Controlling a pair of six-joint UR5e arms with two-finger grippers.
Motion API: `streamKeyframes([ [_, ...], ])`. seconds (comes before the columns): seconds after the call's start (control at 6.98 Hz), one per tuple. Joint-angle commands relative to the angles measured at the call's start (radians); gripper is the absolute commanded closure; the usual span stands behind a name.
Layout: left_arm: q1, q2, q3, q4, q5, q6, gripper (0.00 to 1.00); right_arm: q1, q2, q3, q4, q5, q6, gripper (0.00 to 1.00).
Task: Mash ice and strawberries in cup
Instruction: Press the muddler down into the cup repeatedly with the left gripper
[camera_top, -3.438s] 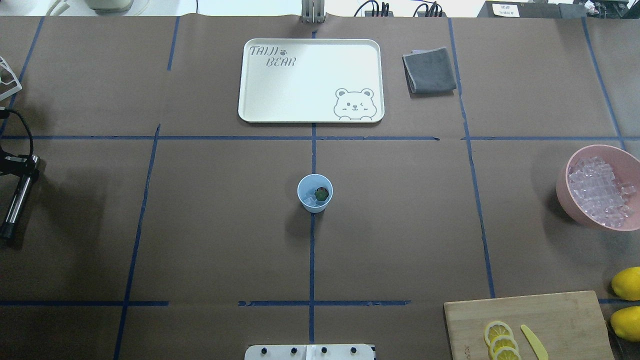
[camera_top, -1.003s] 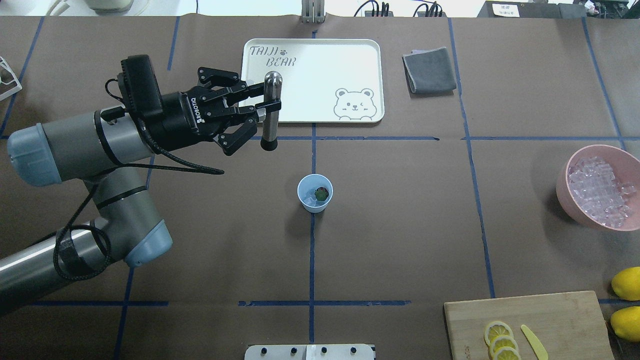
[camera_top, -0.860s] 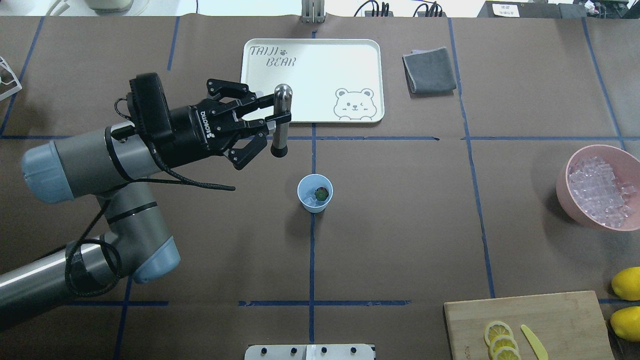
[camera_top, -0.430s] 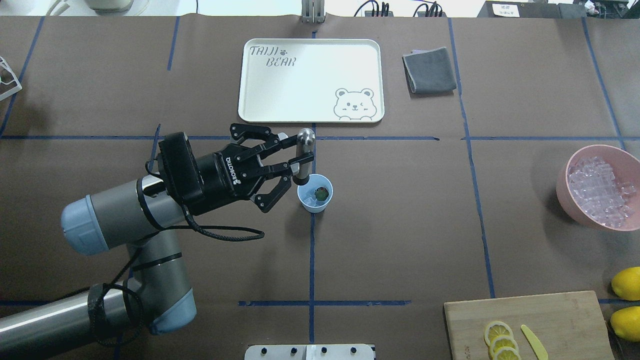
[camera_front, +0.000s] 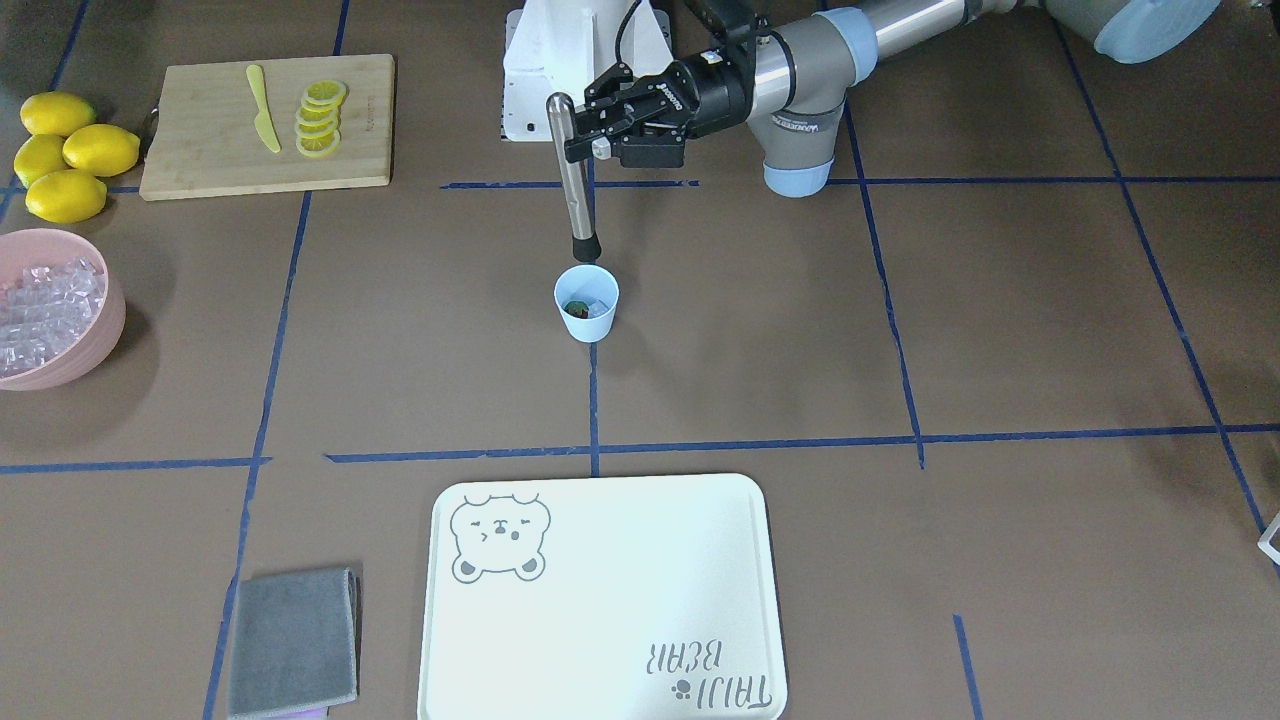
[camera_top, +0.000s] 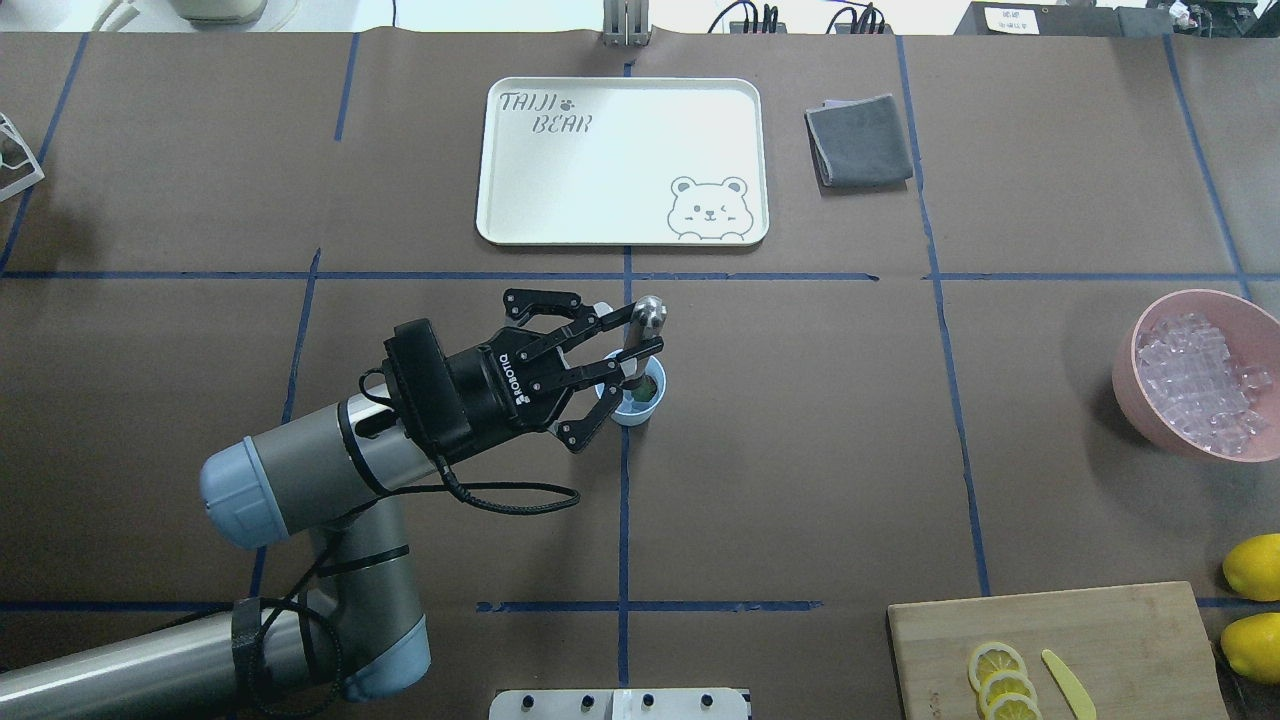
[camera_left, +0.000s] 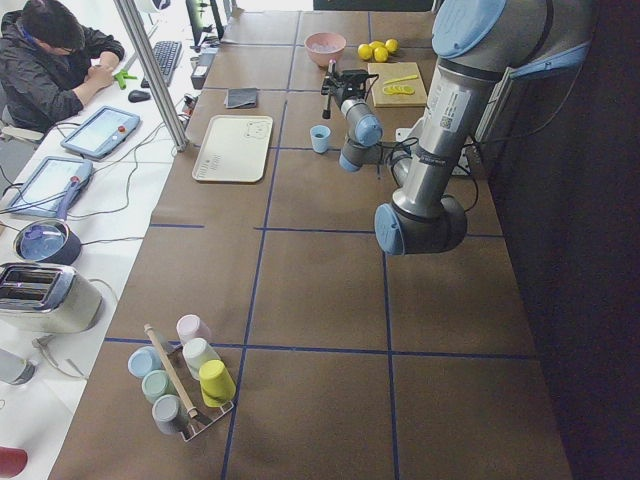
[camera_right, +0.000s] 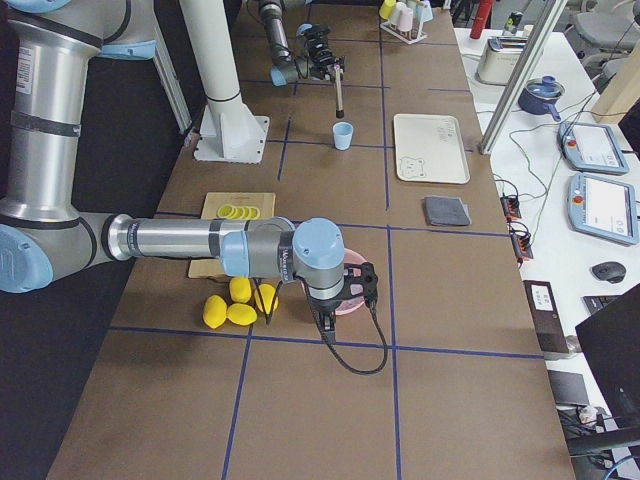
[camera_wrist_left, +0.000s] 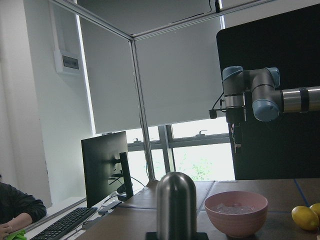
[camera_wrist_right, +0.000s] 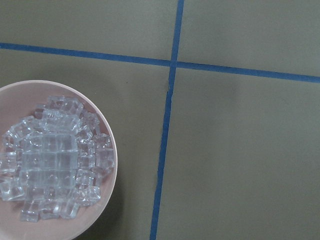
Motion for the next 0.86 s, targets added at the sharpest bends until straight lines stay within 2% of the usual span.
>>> streamKeyframes([
  [0.0, 0.011, -0.017, 0.058, -0.030, 0.025, 0.001, 1.00, 0.000, -0.001, -0.001, 0.000, -0.001, 0.000, 0.01],
  [0.72, 0.038, -0.028, 0.138, -0.070, 0.048, 0.001, 1.00, 0.000, -0.001, -0.001, 0.000, -0.001, 0.000, 0.01],
])
